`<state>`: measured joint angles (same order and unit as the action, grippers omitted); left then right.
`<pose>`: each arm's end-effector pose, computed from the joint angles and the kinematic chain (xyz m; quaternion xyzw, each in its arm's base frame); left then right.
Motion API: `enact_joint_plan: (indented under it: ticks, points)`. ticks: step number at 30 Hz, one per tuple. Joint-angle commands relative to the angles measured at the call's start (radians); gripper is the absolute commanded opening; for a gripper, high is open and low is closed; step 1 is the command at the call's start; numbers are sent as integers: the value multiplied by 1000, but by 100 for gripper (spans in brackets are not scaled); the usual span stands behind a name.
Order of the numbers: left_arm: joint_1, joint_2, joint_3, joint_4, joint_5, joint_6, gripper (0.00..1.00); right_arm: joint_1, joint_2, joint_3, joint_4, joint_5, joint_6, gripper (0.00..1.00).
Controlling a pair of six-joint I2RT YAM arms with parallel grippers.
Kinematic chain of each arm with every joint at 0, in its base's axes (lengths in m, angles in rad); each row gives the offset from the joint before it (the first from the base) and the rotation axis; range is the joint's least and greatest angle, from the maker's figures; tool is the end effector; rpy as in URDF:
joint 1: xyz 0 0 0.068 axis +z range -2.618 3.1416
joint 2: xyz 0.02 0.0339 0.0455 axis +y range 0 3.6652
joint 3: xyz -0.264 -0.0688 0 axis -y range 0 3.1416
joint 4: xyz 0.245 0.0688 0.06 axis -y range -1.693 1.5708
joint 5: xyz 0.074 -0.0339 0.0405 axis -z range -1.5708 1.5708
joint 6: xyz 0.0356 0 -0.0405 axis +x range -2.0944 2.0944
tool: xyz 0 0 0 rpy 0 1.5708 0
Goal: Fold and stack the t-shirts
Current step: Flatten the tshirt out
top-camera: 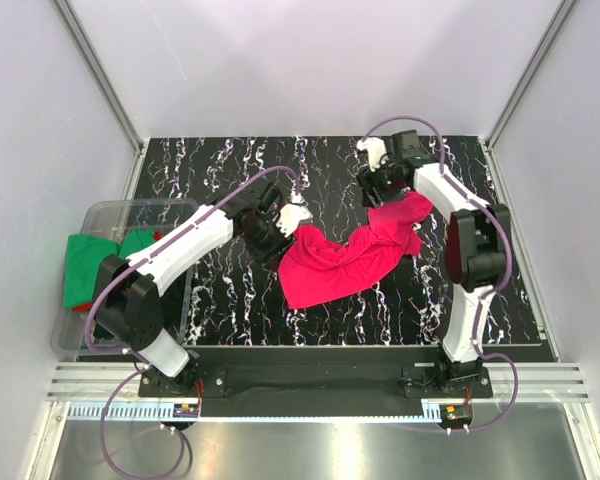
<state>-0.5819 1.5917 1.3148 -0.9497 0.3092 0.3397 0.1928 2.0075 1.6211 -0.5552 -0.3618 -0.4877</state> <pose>0.2564 -0.1816 0.2666 0.4565 0.8602 -0.1710 0.1496 0.4337 0.0975 0.2292 -0.3646 0.8632 0.1245 0.3262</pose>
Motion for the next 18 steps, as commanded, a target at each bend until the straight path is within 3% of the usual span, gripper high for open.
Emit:
enact_joint_plan:
  ticks: [1,11,18]
  points:
    - [1,-42,1,12,-18,-4,42,45,80,68,-26,95,14,69]
    - [4,-45,9,14,-30,2,43,60,134,92,-3,277,6,66]
    - [4,-35,29,14,-30,-1,43,62,171,98,-8,276,9,62]
